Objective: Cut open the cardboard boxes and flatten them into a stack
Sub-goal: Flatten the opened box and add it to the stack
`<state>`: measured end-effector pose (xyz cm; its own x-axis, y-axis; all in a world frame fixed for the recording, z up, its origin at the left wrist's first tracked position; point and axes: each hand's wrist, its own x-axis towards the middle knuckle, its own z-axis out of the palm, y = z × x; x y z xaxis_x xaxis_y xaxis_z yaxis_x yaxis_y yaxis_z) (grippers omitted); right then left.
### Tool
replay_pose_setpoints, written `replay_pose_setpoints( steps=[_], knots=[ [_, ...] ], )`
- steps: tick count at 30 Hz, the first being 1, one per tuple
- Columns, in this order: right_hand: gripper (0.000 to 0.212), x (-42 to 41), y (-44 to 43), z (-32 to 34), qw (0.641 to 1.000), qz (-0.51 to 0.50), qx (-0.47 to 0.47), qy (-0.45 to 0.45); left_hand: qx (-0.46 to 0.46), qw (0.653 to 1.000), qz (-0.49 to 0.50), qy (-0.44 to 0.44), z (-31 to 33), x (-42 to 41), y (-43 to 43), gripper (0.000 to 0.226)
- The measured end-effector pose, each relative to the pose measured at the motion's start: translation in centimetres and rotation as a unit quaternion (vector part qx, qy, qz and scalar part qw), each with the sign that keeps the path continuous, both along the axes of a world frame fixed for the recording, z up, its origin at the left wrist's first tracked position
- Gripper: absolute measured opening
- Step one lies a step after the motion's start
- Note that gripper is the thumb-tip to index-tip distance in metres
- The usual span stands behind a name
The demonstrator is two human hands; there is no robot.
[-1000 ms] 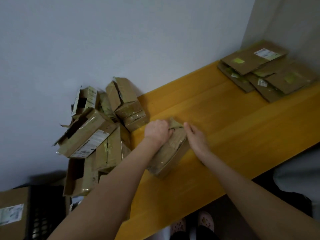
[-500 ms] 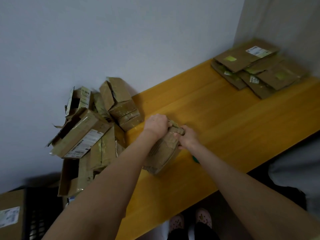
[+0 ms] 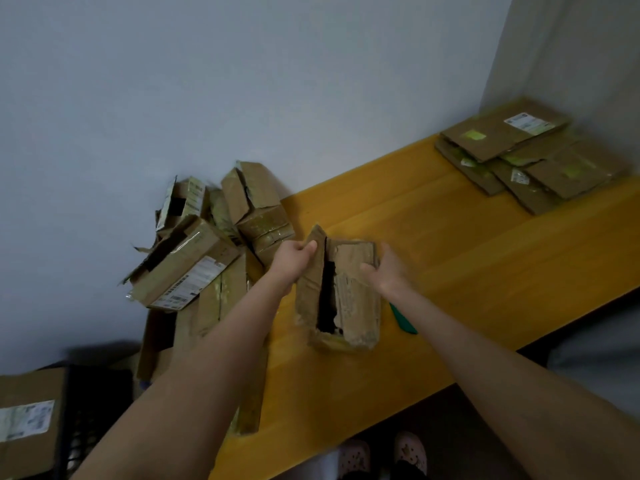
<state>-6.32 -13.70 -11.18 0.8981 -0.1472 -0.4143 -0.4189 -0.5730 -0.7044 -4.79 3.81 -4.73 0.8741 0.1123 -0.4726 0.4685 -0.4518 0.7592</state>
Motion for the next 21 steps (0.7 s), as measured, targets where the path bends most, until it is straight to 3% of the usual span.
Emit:
replay_pose_setpoints(
  steps=[4,6,9,13,15,18,21],
  knots=[
    [0.133,-0.7,2.0,1.3,0.992,0.07,-0.074,0.081,-0.005,0.999,0.028,-0.025,0.7,-1.4,-0.9,0.035],
    [0.142,-0.8,2.4,1.7,0.987,0.073,-0.103,0.101,-0.014,0.999,0.029,-0.035,1.1,-1.9,-0.6,0.035],
    [0.126,-0.9,2.5,2.3,0.988,0.067,-0.091,0.108,-0.041,0.998,0.025,-0.039,1.4,-2.5,0.0,0.04],
    [0.04,-1.3,2.4,3.8,0.997,0.027,0.028,0.063,-0.052,0.997,0.031,-0.043,2.0,-3.1,1.1,0.033],
    [0.039,-1.5,1.4,4.4,0.989,-0.055,0.12,0.068,-0.057,0.996,0.042,-0.047,2.2,-2.9,2.2,0.033],
    [0.056,-1.8,-1.3,4.4,0.942,-0.146,0.284,0.1,-0.095,0.992,0.07,-0.044,2.5,-2.6,3.9,0.032],
    [0.062,-2.4,-2.4,4.2,0.942,-0.161,0.279,0.094,-0.145,0.986,0.078,-0.018,2.6,-2.7,4.5,0.033]
  ],
)
